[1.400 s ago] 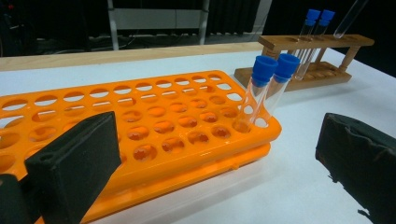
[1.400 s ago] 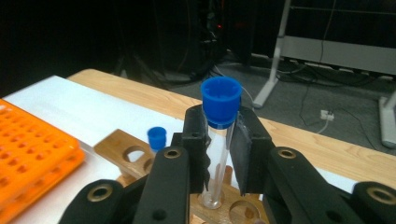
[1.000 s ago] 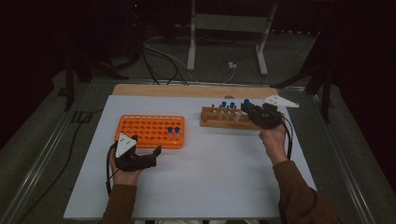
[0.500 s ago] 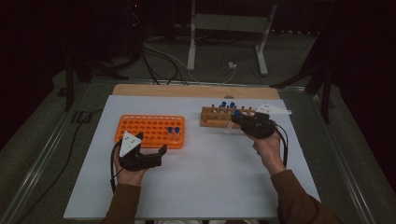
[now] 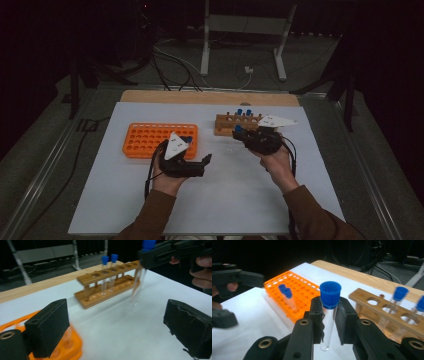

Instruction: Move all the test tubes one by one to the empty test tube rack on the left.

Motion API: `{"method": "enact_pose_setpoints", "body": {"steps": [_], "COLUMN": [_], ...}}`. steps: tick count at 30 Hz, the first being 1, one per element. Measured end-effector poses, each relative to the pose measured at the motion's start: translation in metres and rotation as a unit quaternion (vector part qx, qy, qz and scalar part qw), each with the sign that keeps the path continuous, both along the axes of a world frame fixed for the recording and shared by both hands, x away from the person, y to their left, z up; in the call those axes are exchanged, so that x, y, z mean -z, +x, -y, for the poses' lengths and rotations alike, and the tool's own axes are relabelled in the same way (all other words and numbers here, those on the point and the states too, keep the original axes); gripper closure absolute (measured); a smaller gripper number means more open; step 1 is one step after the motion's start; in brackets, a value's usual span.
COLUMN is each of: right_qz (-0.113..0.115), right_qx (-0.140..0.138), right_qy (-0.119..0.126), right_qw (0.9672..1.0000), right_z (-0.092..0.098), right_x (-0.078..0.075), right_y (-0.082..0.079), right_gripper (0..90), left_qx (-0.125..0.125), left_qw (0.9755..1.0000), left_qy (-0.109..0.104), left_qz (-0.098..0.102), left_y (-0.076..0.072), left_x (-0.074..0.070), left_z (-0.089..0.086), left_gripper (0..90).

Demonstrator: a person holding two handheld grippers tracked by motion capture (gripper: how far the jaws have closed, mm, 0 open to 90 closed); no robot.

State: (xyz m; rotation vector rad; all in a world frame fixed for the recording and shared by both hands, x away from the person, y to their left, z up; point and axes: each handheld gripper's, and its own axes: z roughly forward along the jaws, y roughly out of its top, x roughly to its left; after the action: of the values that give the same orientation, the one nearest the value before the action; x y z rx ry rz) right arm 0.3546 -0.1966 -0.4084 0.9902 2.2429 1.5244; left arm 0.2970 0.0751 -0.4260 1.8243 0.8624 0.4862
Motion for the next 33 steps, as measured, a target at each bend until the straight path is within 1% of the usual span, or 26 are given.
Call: {"method": "enact_pose_setpoints", "body": {"steps": [3,5,8,11,14,18,21,24,28,29,32,33], "right_qz": [0.001,0.000,-0.001,-0.002,-0.003,-0.004,-0.003,-0.003,-0.005,-0.005,-0.007,-0.005], "right_qx": [-0.009,-0.015,-0.023,-0.031,-0.036,-0.043,-0.048,-0.051,-0.052,-0.052,-0.054,-0.054], "right_qy": [-0.001,-0.001,-0.002,-0.003,-0.003,-0.003,-0.003,-0.002,-0.002,-0.003,-0.002,0.000], "right_qw": [1.0000,0.9999,0.9997,0.9995,0.9993,0.9991,0.9988,0.9987,0.9986,0.9986,0.9985,0.9985], "right_z": [-0.007,-0.011,-0.017,-0.022,-0.026,-0.030,-0.033,-0.034,-0.036,-0.036,-0.035,-0.035], "right_x": [-0.002,-0.003,-0.003,-0.003,-0.002,-0.002,-0.002,-0.002,-0.002,-0.002,-0.001,-0.001], "right_y": [-0.002,-0.003,-0.005,-0.006,-0.008,-0.010,-0.011,-0.013,-0.013,-0.012,-0.012,-0.012], "right_gripper": [77.2,77.2,77.2,77.2,77.2,77.2,77.2,77.1,77.2,77.2,76.4,73.6], "left_qx": [0.007,0.012,0.019,0.019,0.024,0.033,0.035,0.041,0.049,0.050,0.052,0.051], "left_qw": [0.9999,0.9998,0.9997,0.9995,0.9995,0.9993,0.9993,0.9991,0.9987,0.9987,0.9986,0.9986], "left_qy": [0.007,0.012,0.017,0.024,0.019,0.020,0.015,0.009,0.011,0.013,0.010,0.009], "left_qz": [-0.004,-0.005,-0.002,0.004,0.003,0.002,0.002,0.001,0.002,0.003,0.002,0.000], "left_y": [0.005,0.009,0.012,0.015,0.017,0.018,0.019,0.020,0.020,0.020,0.020,0.020], "left_x": [0.000,0.001,0.003,0.005,0.007,0.010,0.011,0.011,0.011,0.012,0.012,0.012], "left_z": [0.012,0.018,0.025,0.032,0.034,0.038,0.038,0.037,0.037,0.037,0.036,0.036], "left_gripper": [15.2,17.7,25.5,35.3,44.6,57.8,65.4,70.4,77.3,77.7,78.1,78.1]}}
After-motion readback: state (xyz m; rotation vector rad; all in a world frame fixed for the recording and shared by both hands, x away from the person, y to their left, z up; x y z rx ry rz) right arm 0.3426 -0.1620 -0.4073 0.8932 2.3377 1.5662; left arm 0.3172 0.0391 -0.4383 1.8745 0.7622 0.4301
